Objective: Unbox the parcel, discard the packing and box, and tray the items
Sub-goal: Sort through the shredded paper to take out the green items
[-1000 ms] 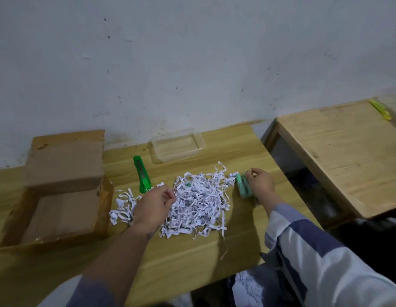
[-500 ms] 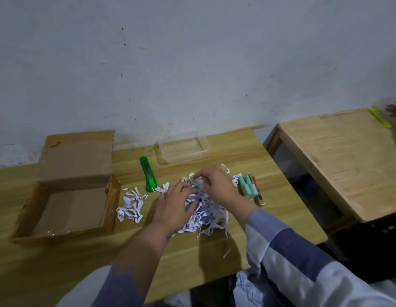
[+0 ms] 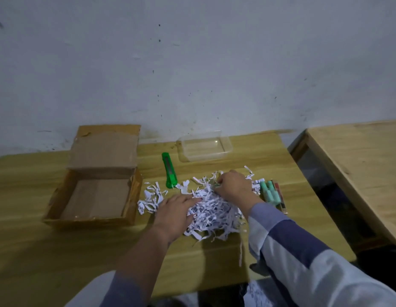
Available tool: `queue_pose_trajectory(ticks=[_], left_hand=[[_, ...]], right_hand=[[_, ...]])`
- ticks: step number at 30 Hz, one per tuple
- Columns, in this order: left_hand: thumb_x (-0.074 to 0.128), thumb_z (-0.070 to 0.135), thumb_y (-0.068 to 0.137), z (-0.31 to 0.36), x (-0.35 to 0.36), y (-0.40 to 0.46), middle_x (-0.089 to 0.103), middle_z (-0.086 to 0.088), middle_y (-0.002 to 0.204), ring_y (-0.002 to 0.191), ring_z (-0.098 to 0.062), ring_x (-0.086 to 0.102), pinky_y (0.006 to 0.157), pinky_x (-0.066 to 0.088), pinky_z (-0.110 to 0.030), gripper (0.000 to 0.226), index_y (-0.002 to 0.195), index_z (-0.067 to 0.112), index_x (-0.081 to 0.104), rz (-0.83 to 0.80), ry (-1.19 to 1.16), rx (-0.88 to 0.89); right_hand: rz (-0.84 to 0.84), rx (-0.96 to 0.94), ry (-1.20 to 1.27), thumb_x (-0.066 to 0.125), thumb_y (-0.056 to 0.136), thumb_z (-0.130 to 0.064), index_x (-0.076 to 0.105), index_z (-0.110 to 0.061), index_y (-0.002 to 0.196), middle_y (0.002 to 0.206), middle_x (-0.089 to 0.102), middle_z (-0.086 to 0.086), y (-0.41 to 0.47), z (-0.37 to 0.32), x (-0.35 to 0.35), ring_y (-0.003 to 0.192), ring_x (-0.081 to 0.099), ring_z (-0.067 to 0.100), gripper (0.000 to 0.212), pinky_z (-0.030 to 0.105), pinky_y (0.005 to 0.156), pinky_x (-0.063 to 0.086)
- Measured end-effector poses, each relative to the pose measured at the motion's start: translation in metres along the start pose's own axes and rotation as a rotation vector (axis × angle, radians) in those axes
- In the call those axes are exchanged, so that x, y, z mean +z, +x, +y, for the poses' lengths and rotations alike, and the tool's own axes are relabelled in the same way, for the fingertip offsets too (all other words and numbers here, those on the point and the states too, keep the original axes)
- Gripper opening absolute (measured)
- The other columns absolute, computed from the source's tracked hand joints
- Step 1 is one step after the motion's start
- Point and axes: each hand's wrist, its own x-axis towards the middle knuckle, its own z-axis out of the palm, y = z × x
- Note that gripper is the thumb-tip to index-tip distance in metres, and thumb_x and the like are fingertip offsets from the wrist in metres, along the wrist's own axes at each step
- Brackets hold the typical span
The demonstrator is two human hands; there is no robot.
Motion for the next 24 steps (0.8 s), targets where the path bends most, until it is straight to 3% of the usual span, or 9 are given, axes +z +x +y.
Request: queue_pose_trajectory(ticks=[2,6,9,11,15,18,21,24], left_hand=[[0.051,0.033,0.095,-0.002,0.0,0.001,0.036,0.012,0.149,0.14,-0.014,0.028,0.111,0.027,-0.039,0.057,0.144,0.047,0.025,-0.012,0.025,-0.004],[0.05,0.032,0.096,-0.003,-0.001,0.001,0.034,0.01,0.151,0.141,-0.015,0.025,0.112,0.025,-0.04,0.056,0.145,0.045,0.025,-0.024,0.029,-0.007],[0.049,0.033,0.097,-0.004,-0.004,0.001,0.035,0.009,0.151,0.141,-0.015,0.025,0.112,0.025,-0.039,0.054,0.145,0.043,0.028,-0.028,0.03,-0.016],[0.047,0.034,0.097,-0.004,-0.007,0.001,0.037,0.009,0.149,0.14,-0.015,0.027,0.111,0.026,-0.038,0.049,0.143,0.041,0.032,-0.023,0.026,-0.026],[0.037,0.031,0.099,0.005,-0.019,0.006,0.044,0.011,0.142,0.136,-0.012,0.033,0.11,0.025,-0.038,0.033,0.129,0.037,0.05,0.224,-0.163,-0.047],[0.044,0.034,0.096,0.016,-0.04,0.016,0.044,0.008,0.142,0.134,-0.014,0.036,0.11,0.029,-0.04,0.037,0.133,0.029,0.042,0.411,-0.313,-0.055],[0.059,0.032,0.09,0.021,-0.055,0.023,0.045,0.004,0.143,0.131,-0.018,0.042,0.105,0.039,-0.041,0.056,0.14,0.028,0.034,0.272,-0.514,-0.022],[0.065,0.026,0.088,0.021,-0.06,0.025,0.058,-0.001,0.131,0.119,-0.018,0.056,0.098,0.046,-0.036,0.054,0.136,0.027,0.043,0.195,-0.694,-0.028]], right_hand=[[-0.026,0.033,-0.03,0.056,0.088,-0.042,0.061,-0.017,0.121,0.123,0.053,0.008,0.003,-0.002,0.005,0.115,0.051,0.032,0.042,0.045,0.099,0.045],[0.009,0.038,0.017,0.059,0.085,-0.043,0.066,-0.02,0.111,0.111,0.064,0.007,-0.001,-0.006,0.004,0.107,0.056,0.03,0.036,0.043,0.094,0.049],[0.025,0.037,0.201,0.068,0.082,-0.04,0.066,-0.025,0.11,0.101,0.072,0.003,-0.007,-0.009,-0.009,0.091,0.067,0.025,0.033,0.041,0.086,0.055],[0.034,0.019,0.371,0.071,0.081,-0.033,0.061,-0.022,0.123,0.108,0.071,0.004,-0.011,-0.011,-0.018,0.082,0.069,0.021,0.044,0.037,0.08,0.056],[0.079,-0.067,0.676,0.07,0.084,-0.019,0.05,-0.011,0.136,0.132,0.059,0.009,-0.023,-0.013,-0.034,0.111,0.06,0.025,0.056,0.025,0.082,0.044],[0.047,-0.156,0.793,0.07,0.083,-0.018,0.053,-0.013,0.134,0.129,0.061,0.009,-0.03,-0.014,-0.043,0.108,0.062,0.025,0.054,0.026,0.082,0.048],[-0.004,-0.239,0.903,0.068,0.084,-0.012,0.052,-0.011,0.134,0.126,0.063,0.01,-0.038,-0.019,-0.054,0.101,0.062,0.019,0.053,0.025,0.085,0.05],[0.0,-0.302,0.975,0.067,0.082,-0.002,0.055,-0.012,0.131,0.124,0.063,0.009,-0.042,-0.025,-0.062,0.104,0.061,0.018,0.051,0.022,0.087,0.051]])
